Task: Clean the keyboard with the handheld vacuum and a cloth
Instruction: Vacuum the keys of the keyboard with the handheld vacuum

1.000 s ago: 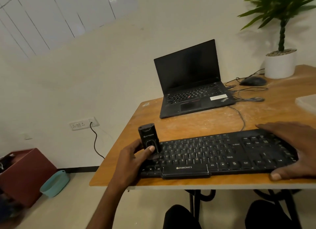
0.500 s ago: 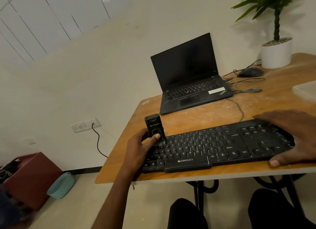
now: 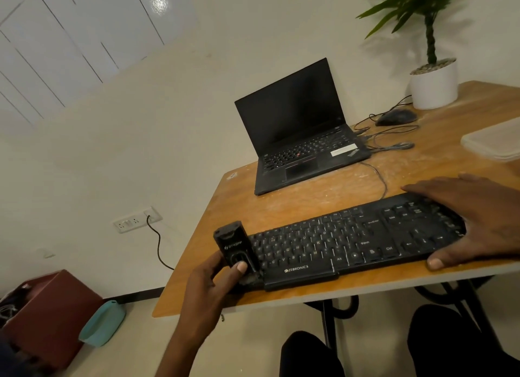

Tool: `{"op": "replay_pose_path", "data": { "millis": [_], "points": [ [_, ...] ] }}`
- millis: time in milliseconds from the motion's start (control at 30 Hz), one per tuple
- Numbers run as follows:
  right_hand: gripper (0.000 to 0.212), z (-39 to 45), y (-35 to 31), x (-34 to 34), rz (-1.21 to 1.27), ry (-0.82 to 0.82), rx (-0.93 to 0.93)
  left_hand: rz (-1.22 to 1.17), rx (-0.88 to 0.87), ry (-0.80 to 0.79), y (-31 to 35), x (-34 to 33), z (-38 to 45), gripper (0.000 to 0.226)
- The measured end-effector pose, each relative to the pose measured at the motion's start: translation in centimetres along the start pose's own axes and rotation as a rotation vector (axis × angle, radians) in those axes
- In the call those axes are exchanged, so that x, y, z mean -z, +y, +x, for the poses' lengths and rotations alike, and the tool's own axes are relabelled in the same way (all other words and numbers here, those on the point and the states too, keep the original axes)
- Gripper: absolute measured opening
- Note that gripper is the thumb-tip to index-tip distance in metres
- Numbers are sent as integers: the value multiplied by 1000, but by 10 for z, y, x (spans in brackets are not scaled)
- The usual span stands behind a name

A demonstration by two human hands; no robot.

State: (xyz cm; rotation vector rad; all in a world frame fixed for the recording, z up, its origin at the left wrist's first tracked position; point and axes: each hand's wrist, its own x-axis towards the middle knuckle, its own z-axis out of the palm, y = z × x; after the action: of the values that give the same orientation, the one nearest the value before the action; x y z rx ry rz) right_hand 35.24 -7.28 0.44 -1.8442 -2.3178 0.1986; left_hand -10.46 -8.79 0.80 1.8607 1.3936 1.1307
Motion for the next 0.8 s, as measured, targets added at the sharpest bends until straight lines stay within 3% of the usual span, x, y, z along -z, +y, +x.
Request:
{"op": "replay_pose_path", "data": {
  "millis": [233, 533, 800],
  "points": [
    [132, 1, 9, 3, 6, -61, 8, -12, 1, 19, 4, -3, 14, 29],
    [128, -4, 11, -4, 97, 45, 6, 33, 57, 16, -4, -26, 88, 17],
    [131, -5, 8, -2, 120, 51, 10, -10, -13, -12, 5, -16, 32, 26]
  ]
}}
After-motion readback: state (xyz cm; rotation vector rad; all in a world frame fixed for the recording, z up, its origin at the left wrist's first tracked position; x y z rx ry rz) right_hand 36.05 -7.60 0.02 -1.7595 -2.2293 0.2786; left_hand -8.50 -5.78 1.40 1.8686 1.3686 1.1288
